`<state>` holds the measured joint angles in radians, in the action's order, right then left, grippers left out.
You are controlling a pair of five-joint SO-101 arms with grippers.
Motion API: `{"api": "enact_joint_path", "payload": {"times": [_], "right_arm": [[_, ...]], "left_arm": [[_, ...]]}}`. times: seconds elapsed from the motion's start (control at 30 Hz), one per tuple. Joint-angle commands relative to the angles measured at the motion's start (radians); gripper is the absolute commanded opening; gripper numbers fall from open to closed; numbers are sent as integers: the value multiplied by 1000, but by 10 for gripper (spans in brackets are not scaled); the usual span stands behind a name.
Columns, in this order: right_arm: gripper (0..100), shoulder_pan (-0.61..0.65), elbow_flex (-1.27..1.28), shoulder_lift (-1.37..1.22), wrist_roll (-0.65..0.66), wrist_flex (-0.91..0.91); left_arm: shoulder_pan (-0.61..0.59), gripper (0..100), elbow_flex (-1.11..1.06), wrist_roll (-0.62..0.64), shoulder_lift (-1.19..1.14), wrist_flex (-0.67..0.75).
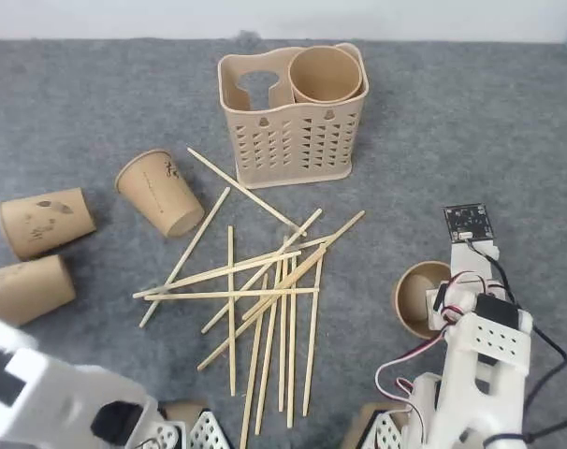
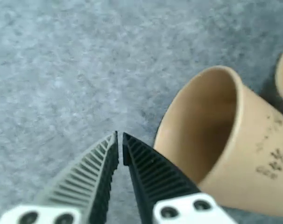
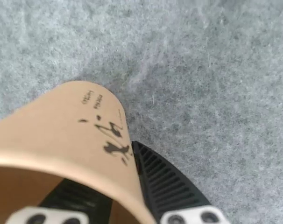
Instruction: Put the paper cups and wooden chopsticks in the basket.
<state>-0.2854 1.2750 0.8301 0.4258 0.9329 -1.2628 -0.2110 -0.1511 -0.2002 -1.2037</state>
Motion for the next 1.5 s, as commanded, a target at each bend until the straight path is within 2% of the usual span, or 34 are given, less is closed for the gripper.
{"api": "enact_joint_path", "payload": {"times": [0.0, 0.13, 0.47, 0.6, 0.77, 1.0, 1.33, 1.47], "right_arm": [[8, -5, 17, 5, 21, -16], [8, -5, 17, 5, 21, -16], [8, -5, 17, 7, 21, -19], [8, -5, 17, 7, 23, -19], [8, -5, 17, 7, 54, -16], [8, -5, 17, 7, 55, -18], [8, 7, 21, 7, 57, -44], [8, 19, 21, 7, 57, -44]], "left_arm": [[97, 12, 41, 153, 12, 18], [153, 11, 47, 273, 69, 18], [325, 11, 42, 433, 226, 20], [411, 11, 19, 453, 229, 21], [511, 11, -73, 462, 239, 100], [643, 11, -84, 623, 239, 212], [835, 13, -13, 623, 229, 224], [921, 62, -5, 546, 232, 218]]}}
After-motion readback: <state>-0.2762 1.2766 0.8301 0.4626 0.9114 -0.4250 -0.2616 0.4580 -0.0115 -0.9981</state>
